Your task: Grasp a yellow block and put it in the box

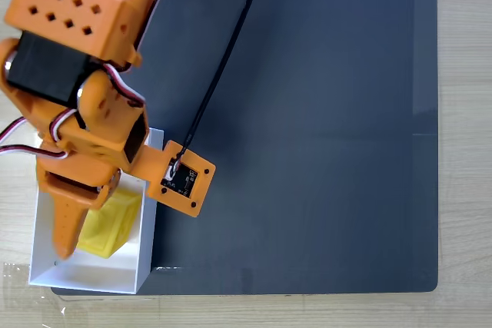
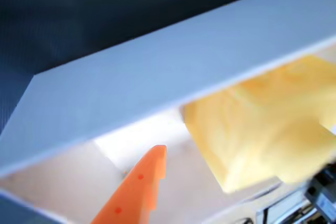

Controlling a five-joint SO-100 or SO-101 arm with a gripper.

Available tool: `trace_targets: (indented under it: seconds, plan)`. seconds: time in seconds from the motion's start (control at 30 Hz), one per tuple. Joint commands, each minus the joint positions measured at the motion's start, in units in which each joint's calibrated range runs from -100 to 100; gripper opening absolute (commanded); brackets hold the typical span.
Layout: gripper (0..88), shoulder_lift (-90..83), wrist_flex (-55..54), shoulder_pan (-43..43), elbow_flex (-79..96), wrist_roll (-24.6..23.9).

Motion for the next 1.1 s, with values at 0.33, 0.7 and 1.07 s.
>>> trace_targets:
  seconds: [0.33, 0.7, 1.07]
  plan:
    - [17.1, -30.8, 11.3, -1.1, -1.8, -7.1]
    - [1.1, -65.8, 26.1, -14.0, 16.8, -10.8]
    - [1.0, -109.5, 6.4, -18.9, 84.2, -2.7]
